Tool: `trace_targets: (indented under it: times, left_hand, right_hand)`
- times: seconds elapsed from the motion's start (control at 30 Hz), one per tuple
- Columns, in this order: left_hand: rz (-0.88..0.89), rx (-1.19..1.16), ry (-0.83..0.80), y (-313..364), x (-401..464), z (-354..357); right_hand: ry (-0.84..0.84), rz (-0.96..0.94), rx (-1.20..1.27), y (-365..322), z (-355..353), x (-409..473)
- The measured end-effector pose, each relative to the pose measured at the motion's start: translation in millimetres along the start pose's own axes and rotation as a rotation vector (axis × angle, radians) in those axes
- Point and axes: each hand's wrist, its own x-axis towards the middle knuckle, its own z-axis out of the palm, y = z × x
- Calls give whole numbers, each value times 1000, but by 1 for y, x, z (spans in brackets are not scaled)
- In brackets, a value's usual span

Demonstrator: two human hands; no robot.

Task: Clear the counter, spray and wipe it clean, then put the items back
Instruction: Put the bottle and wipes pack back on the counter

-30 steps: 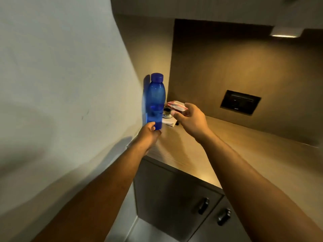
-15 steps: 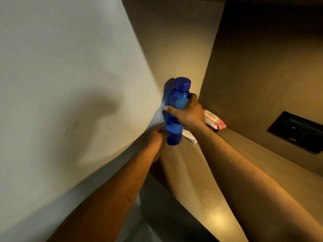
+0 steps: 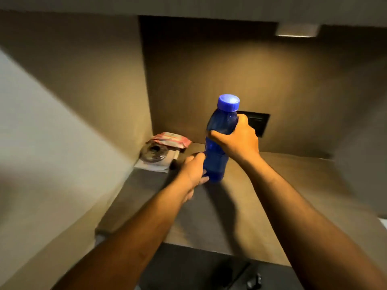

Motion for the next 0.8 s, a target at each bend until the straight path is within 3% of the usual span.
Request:
trace_targets:
  times: [0.1, 0.27, 0.53, 0.8]
  left_hand:
    - [-70, -30, -192, -12, -1, 69]
    - [-184, -65, -365, -27, 8, 170]
    - [-225, -37, -478, -47, 19, 288]
    - [-164, 60, -518, -56, 19, 319]
  right_hand:
    - [108, 130, -41, 46, -57, 0]
    - [237, 290, -46, 111, -134, 11]
    - [349, 371, -128, 196, -216, 31]
    - [381, 400, -63, 221, -227, 32]
